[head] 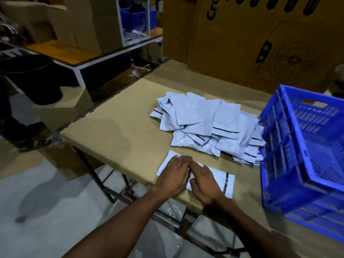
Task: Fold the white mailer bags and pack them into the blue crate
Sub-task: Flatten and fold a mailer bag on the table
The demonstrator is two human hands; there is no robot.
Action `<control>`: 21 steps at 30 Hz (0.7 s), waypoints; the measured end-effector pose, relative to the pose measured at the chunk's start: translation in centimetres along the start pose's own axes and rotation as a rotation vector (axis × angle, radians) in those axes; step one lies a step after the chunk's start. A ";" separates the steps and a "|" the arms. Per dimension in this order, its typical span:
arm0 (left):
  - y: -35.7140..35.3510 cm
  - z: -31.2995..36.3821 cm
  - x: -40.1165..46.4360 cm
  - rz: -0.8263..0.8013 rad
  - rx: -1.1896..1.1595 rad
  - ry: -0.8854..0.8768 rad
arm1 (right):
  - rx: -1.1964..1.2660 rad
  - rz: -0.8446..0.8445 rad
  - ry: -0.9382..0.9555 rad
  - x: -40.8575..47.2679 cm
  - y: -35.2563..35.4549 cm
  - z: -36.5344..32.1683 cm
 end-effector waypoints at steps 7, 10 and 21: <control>-1.1 -0.6 -0.2 -0.141 0.299 0.047 | -0.280 0.168 -0.101 -1.8 -0.3 2.5; -1.0 -0.9 -0.4 -0.191 0.305 0.095 | -0.322 0.163 -0.150 -2.6 0.3 3.6; -0.2 -3.0 -1.8 -0.256 0.259 0.225 | -0.351 0.071 -0.273 -4.5 1.8 7.8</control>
Point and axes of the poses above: each hand's wrist, its own x-axis towards the middle knuckle, its own y-axis out of the back of the hand, z = x × y, the point moved 9 cm from there along x, towards the middle knuckle, and after that the axes turned 7 degrees about -y, right-handed, at the moved point
